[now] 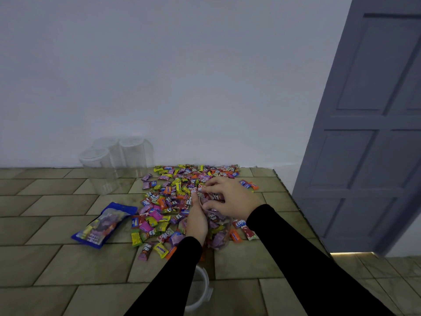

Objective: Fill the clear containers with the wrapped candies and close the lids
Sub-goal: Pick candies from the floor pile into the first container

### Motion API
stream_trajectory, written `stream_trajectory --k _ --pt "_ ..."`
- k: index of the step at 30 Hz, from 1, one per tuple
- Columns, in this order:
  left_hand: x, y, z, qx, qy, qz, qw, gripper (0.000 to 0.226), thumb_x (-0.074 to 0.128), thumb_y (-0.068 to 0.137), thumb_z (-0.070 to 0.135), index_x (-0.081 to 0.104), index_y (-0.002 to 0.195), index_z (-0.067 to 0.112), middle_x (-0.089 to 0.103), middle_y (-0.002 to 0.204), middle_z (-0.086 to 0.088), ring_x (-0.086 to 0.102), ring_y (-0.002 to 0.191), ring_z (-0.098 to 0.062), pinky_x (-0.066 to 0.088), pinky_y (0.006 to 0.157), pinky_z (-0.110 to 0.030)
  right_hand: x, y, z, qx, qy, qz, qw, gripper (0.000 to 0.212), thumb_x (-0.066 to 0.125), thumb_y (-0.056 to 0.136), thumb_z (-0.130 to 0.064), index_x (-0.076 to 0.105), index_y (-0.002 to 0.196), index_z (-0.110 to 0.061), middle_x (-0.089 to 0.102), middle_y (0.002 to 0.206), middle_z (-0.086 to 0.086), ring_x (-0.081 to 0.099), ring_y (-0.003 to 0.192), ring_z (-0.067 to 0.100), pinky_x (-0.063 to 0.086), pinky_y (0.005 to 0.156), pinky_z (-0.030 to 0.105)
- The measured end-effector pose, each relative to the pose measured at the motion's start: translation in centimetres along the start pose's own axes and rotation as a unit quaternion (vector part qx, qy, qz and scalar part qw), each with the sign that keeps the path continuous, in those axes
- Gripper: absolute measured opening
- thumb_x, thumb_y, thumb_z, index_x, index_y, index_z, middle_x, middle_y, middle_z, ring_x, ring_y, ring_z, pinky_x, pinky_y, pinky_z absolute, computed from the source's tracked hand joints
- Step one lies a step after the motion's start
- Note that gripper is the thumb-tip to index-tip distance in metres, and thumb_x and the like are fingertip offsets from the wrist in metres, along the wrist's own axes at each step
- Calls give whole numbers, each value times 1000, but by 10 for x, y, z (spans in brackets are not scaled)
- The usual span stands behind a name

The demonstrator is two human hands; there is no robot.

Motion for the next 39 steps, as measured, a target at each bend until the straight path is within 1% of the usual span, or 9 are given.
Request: stream_trajectory --k 3,6,11,14,19,25,30,35,39 --pt "1 0 -1 -8 12 6 1000 58 17 101 54 64 113 24 56 95 2 54 113 -21 35 97 -28 1 -2 0 -2 -18 12 1000 30 59 94 -25 67 120 -13 67 115 5 57 106 18 36 91 18" --pt "0 3 -3 -20 3 26 999 52 19 100 56 57 75 30 57 76 3 60 91 -22 38 87 -28 -1 -3 4 31 -8 28 999 23 60 94 -22 73 110 -13 70 109 2 60 102 15 43 92 24" --pt "-1 6 -6 -21 15 21 999 65 16 99 59 66 112 19 67 98 -5 56 110 -23 34 92 -31 -3 0 3 55 -16 -35 998 26 55 97 -19 69 118 -14 66 120 3 58 110 18 41 89 21" --pt "0 1 -3 -11 31 -3 999 65 12 101 54 49 139 17 61 122 -10 49 125 -26 32 95 -29 -10 -6 6 48 -42 -26 998 32 56 92 -12 66 122 -18 55 129 0 49 120 16 43 97 30" --pt "3 0 -5 -4 25 -20 999 64 12 102 52 51 137 16 61 119 -10 55 116 -22 32 86 -26 -12 -5 9 79 -65 -17 995 41 61 91 -13 59 131 -20 55 130 5 52 117 20 36 84 23" --pt "-1 17 -13 -10 51 -10 999 66 12 99 59 34 149 22 40 150 -9 33 140 -26 22 115 -38 1 1 -3 46 -70 -65 994 29 48 99 -12 66 121 -9 63 128 5 58 116 20 37 106 28" --pt "-1 29 -21 -6 11 -11 1000 59 16 99 59 63 110 26 67 112 -5 57 114 -24 42 101 -38 -7 1 2 76 -21 -41 996 44 61 91 -29 54 134 -25 58 132 3 58 114 20 47 90 28" --pt "1 48 -41 -12 -3 -43 999 110 21 60 100 49 140 30 53 141 2 46 132 -17 30 116 -43 -7 4 5 61 -57 -74 994 61 64 89 -18 40 143 -34 30 154 -3 29 140 19 35 110 40" --pt "-2 25 -16 12 14 -37 999 72 14 95 67 29 151 24 36 153 -3 30 143 -20 21 120 -42 2 6 0 39 -121 -85 988 64 58 92 -9 32 148 -28 20 157 -4 18 143 23 33 111 41"
Point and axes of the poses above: each hand's wrist, its own y-axis towards the middle knuckle, its own x-axis out of the palm, z = x × y, the point moved 2 cm from there along y, towards the middle knuckle
